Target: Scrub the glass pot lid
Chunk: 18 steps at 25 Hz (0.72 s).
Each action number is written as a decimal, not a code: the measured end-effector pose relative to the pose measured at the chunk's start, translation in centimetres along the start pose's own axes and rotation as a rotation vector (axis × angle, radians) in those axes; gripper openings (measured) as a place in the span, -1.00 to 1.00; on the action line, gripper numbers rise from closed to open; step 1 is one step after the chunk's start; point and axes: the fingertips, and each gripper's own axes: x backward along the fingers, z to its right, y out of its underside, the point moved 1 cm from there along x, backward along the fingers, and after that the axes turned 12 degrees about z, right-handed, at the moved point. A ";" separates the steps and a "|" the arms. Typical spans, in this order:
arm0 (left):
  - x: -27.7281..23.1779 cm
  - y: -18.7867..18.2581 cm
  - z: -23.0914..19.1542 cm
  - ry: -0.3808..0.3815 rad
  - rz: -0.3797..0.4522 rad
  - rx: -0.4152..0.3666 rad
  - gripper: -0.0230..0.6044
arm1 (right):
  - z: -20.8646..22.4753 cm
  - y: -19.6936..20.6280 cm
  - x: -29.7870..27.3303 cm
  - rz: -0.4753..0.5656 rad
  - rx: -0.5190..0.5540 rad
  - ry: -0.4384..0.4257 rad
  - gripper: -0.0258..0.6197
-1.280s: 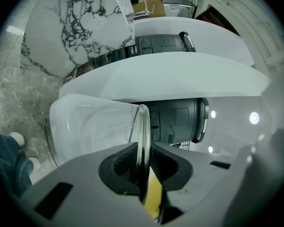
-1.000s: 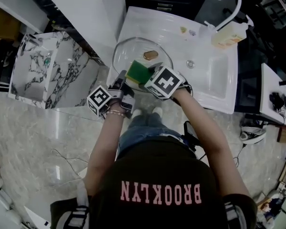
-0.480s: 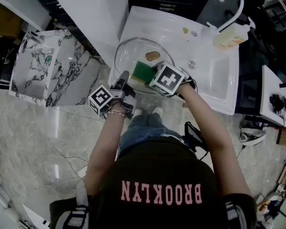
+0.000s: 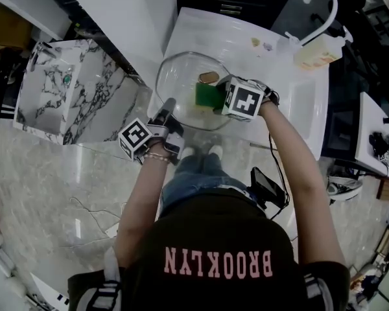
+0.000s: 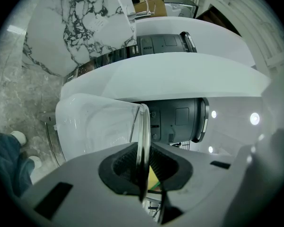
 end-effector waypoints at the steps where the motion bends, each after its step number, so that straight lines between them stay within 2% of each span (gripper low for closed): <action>1: 0.0 0.0 0.1 -0.001 0.001 0.001 -0.78 | 0.2 0.2 0.1 0.002 0.036 -0.021 -0.01; 4: -0.1 0.2 0.3 -0.005 0.000 0.005 -0.78 | 0.8 1.1 0.3 0.005 0.116 -0.068 -0.01; 7: -0.1 0.2 0.4 -0.013 0.000 0.007 -0.78 | 1.6 2.2 0.5 -0.006 0.176 -0.080 -0.01; 11: 0.0 0.2 0.5 -0.037 -0.002 0.005 -0.78 | 2.2 3.2 0.4 0.027 0.200 -0.122 -0.01; 18: 0.0 0.1 0.5 -0.050 -0.001 0.005 -0.78 | 3.2 5.4 0.4 0.003 0.273 -0.197 -0.01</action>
